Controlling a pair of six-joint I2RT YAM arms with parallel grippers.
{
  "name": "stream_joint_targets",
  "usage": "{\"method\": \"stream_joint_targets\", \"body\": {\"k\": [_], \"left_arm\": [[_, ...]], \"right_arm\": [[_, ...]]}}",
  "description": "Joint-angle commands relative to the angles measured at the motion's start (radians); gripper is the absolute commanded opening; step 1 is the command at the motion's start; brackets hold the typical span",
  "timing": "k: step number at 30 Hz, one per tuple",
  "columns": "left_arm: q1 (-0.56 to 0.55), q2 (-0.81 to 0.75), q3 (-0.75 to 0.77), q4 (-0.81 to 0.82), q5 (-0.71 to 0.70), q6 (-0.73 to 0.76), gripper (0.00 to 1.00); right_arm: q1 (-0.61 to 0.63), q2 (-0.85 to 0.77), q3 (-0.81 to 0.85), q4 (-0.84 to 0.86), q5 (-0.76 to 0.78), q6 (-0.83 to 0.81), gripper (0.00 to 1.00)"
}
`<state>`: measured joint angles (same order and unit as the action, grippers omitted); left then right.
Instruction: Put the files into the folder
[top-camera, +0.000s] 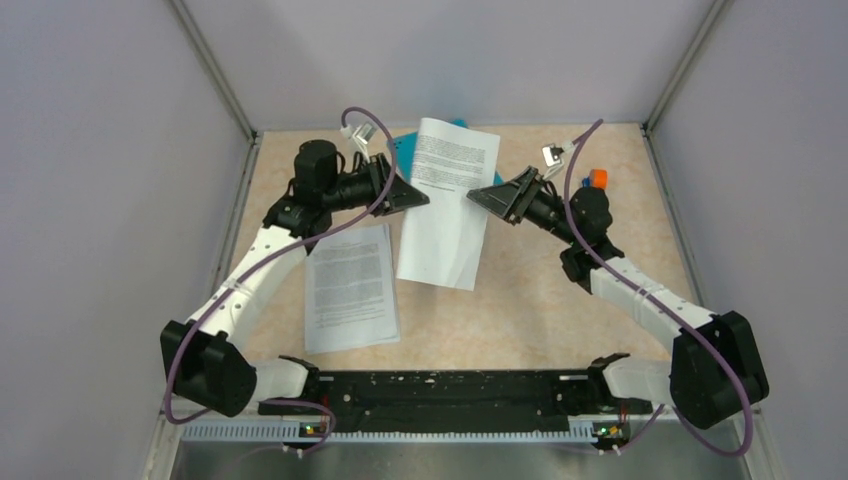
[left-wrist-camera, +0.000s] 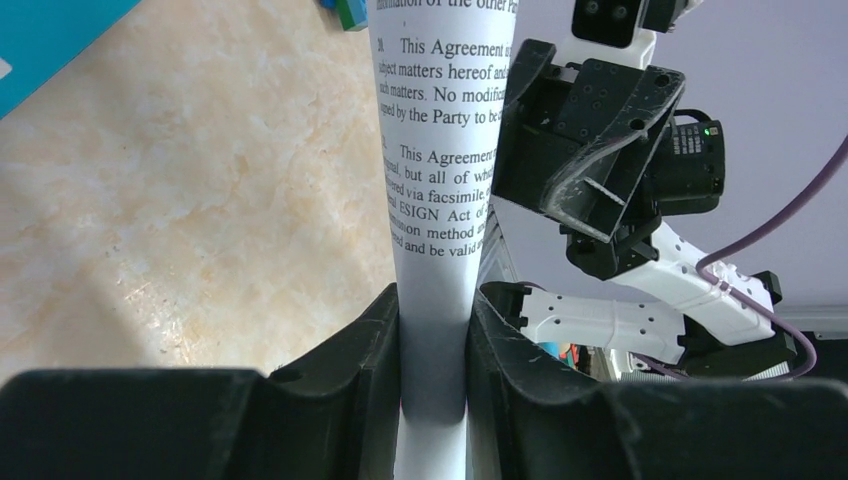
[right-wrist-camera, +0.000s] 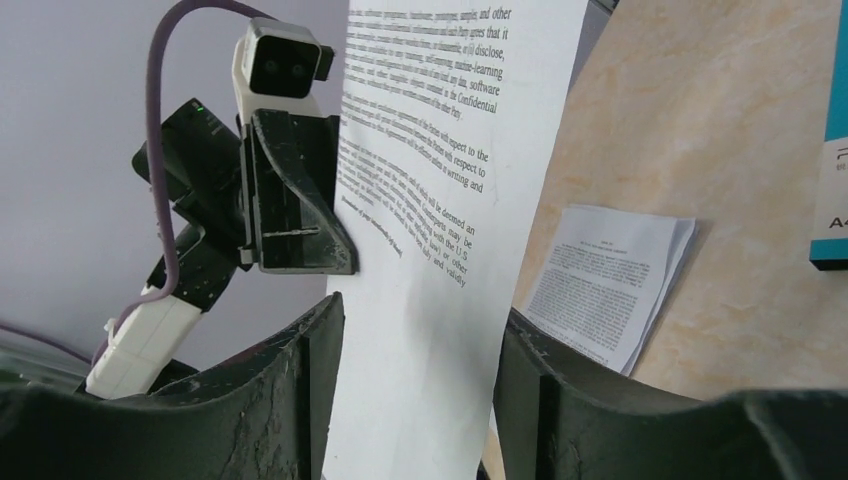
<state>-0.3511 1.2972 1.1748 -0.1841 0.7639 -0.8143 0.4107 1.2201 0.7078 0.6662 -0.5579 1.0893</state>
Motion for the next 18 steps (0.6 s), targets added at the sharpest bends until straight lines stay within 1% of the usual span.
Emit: {"method": "stream_joint_targets", "body": {"k": [1,5,7,10,11,12,13,14,15,16,18], "left_arm": [[0.017,-0.032,-0.02,0.045,0.027,0.001,0.32],[0.019,-0.033,-0.036,0.047,0.026,0.004,0.32],[0.021,-0.039,-0.048,0.052,0.026,0.003,0.32],[0.03,-0.046,-0.058,0.036,0.015,0.017,0.32],[0.034,-0.05,-0.054,0.012,-0.004,0.036,0.33],[0.036,-0.054,-0.044,-0.035,-0.035,0.066,0.36],[0.037,-0.059,-0.029,-0.094,-0.087,0.11,0.39],[0.038,-0.065,-0.009,-0.173,-0.171,0.157,0.48],[0.038,-0.078,0.011,-0.261,-0.28,0.197,0.57],[0.038,-0.096,0.023,-0.359,-0.428,0.225,0.66],[0.041,-0.148,0.023,-0.449,-0.713,0.229,0.79]], "right_arm": [[0.029,0.008,0.035,0.086,0.004,0.015,0.52],[0.072,0.041,0.078,0.059,0.002,-0.005,0.47],[0.088,0.054,0.093,0.04,0.008,-0.024,0.41],[0.092,0.072,0.101,0.019,0.015,-0.033,0.26],[0.092,0.073,0.106,-0.002,0.022,-0.046,0.19],[0.092,0.077,0.117,-0.035,0.035,-0.062,0.11],[0.094,0.082,0.132,-0.075,0.044,-0.081,0.02],[0.098,0.091,0.152,-0.124,0.058,-0.103,0.0],[0.104,0.105,0.174,-0.173,0.075,-0.124,0.0],[0.113,0.123,0.201,-0.215,0.103,-0.142,0.0],[0.148,0.174,0.261,-0.281,0.152,-0.172,0.0]]}}
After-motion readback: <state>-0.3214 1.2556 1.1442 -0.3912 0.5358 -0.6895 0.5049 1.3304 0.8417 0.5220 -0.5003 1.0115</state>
